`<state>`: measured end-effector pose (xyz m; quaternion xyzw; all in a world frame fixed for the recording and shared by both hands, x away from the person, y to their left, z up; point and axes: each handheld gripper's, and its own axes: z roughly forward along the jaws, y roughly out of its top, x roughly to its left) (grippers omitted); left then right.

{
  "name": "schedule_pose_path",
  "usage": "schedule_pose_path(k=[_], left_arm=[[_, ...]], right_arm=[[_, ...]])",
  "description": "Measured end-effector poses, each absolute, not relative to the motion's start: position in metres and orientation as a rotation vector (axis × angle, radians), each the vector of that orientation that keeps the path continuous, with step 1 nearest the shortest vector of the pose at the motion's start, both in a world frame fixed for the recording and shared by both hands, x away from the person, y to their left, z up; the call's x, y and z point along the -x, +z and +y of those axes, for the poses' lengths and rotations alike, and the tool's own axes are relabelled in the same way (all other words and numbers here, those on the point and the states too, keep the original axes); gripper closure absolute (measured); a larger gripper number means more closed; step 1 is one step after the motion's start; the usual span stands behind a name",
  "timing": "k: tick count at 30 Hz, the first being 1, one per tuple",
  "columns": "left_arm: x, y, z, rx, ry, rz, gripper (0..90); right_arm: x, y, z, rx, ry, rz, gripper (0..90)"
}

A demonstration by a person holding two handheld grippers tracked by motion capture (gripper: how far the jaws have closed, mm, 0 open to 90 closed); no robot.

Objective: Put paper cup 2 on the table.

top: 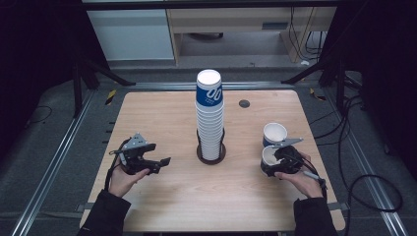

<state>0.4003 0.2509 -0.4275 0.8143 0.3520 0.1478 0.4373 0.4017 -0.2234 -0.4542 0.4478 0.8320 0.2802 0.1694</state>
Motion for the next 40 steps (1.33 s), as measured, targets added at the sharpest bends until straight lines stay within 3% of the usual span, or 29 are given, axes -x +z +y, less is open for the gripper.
schedule_pose_path(k=[6, 13, 40], left_arm=[[-0.400, -0.428, 0.251, -2.027, 0.362, 0.876, 15.8], [-0.401, -0.428, 0.251, -2.029, 0.362, 0.878, 15.8], [-0.405, -0.434, 0.260, -2.025, 0.363, 0.931, 14.1]], right_arm=[[-0.403, -0.456, -0.221, -1.260, 0.794, 2.368, 17.1], [-0.404, -0.460, -0.221, -1.202, 0.799, 2.342, 6.6], [-0.355, -0.474, -0.248, -1.248, 0.945, 2.219, 3.2]])
